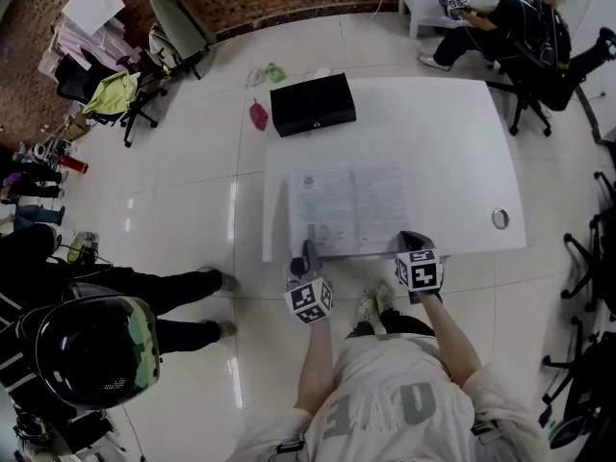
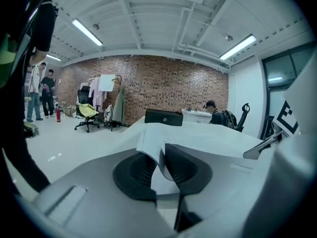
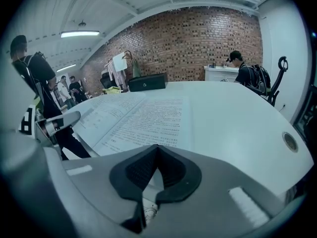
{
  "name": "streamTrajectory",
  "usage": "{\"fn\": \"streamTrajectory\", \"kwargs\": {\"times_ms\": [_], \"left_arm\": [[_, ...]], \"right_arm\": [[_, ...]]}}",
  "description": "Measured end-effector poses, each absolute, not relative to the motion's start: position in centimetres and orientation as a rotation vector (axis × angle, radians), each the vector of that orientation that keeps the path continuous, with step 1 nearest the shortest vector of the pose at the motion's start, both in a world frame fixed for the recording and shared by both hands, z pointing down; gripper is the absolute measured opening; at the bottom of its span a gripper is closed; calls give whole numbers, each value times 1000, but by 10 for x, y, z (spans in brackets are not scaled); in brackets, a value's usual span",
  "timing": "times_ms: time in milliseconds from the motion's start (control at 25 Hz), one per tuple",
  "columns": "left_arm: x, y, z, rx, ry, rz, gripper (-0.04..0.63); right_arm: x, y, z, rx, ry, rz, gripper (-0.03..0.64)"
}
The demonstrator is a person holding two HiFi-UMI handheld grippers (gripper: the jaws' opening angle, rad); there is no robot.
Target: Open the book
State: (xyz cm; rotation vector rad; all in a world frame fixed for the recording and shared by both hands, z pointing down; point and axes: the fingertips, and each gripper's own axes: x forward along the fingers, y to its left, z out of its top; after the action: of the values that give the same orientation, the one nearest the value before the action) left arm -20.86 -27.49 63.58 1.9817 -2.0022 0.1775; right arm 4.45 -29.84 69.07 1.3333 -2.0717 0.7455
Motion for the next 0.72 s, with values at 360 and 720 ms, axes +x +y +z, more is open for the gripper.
{"fn": "streamTrajectory", "kwargs": {"times_ms": [360,720], "left_arm": [[-220,-274,669,1864,-1988,138,109],[-225,-275,686,1815,-2059,315,298]], "right_arm": [[44,-296,692,1338,-2076,747,5],[43,-298,692,1348,-2080,751,5]]}}
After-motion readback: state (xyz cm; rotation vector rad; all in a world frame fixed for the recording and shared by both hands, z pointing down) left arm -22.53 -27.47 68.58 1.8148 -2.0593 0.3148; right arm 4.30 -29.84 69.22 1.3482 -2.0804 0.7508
